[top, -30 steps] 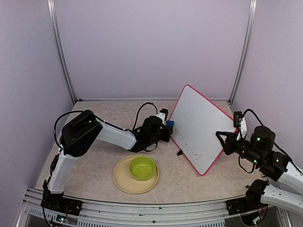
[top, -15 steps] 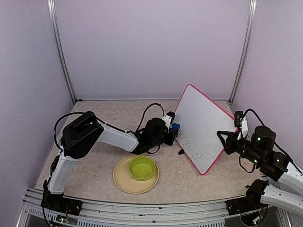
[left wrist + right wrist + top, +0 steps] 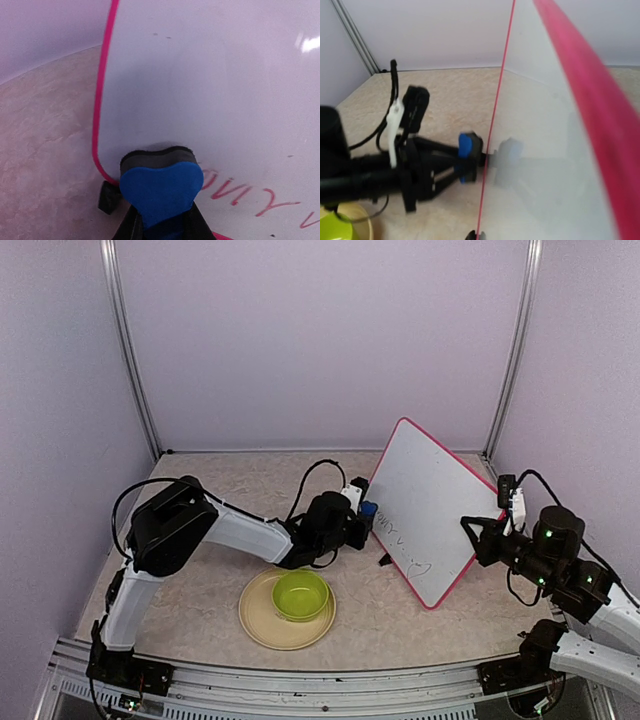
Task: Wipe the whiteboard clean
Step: Erase the center of the whiteboard.
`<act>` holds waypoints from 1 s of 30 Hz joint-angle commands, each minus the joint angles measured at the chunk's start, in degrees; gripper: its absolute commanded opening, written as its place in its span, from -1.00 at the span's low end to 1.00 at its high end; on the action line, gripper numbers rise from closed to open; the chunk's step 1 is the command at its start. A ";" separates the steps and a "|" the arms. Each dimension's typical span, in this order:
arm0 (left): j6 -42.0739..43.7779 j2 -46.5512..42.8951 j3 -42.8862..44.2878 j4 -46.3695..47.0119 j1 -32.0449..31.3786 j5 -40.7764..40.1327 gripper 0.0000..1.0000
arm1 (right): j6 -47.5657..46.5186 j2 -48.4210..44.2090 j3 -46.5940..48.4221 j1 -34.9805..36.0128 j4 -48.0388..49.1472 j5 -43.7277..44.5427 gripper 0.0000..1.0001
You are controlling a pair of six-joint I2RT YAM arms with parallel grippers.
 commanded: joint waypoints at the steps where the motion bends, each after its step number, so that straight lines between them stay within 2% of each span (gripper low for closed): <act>1: -2.73 -1.36 2.84 -4.30 4.62 -3.56 -1.00 | 0.71 -1.49 2.27 -0.12 1.53 -2.13 -1.00; 7: -1.44 0.37 5.56 -4.39 5.43 -1.22 -0.99 | 1.70 -1.70 2.56 -0.11 1.54 -5.24 -1.00; 12: -0.37 0.08 4.30 -1.29 4.63 1.53 -0.99 | 2.37 -1.98 3.65 -0.06 0.00 -7.63 -1.00; 17: 1.68 0.29 3.31 0.92 2.82 1.87 -0.99 | 2.41 -2.38 4.31 -0.10 -1.91 -7.36 -1.00; 23: 1.54 2.81 5.18 -1.82 2.02 -0.54 -0.99 | 2.14 -3.22 5.01 -0.12 -3.82 -6.77 -1.00; 30: 4.43 0.98 1.92 2.33 -0.93 2.94 -0.99 | 1.68 -2.88 5.26 -0.12 -4.88 -6.25 -1.00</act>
